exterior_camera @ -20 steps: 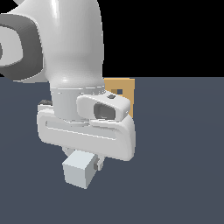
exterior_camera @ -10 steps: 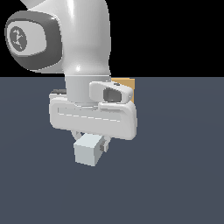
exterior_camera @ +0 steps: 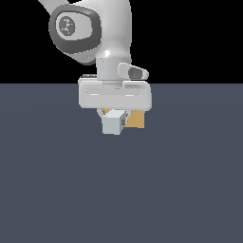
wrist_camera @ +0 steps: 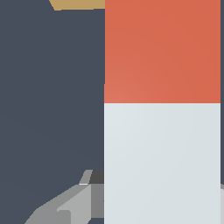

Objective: Insert the peg into the horizontal hole in a box.

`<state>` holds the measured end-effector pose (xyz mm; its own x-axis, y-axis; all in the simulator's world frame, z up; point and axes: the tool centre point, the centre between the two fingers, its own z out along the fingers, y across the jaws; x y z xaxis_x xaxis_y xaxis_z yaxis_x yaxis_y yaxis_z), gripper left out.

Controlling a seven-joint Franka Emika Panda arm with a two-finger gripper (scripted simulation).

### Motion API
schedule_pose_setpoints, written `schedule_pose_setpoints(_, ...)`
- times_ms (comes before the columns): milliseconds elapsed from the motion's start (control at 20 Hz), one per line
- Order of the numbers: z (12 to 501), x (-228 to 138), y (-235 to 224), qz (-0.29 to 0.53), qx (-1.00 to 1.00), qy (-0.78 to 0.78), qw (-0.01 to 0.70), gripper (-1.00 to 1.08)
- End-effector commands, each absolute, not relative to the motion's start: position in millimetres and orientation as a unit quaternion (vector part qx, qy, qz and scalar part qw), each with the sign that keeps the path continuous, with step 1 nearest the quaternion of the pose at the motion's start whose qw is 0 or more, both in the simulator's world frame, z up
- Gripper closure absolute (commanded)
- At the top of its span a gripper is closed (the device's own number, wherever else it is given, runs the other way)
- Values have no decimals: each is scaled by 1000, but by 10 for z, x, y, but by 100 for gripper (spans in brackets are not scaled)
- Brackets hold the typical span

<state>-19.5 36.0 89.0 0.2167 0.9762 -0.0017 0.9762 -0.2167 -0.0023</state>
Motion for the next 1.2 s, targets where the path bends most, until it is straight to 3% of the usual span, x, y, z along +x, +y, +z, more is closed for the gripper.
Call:
schedule_pose_setpoints(0, 1001, -138, 552, 0, -777, -630, -1, 108)
schedule_pose_setpoints(1150, 1091, -58, 811, 1, -771, -636, 1, 108)
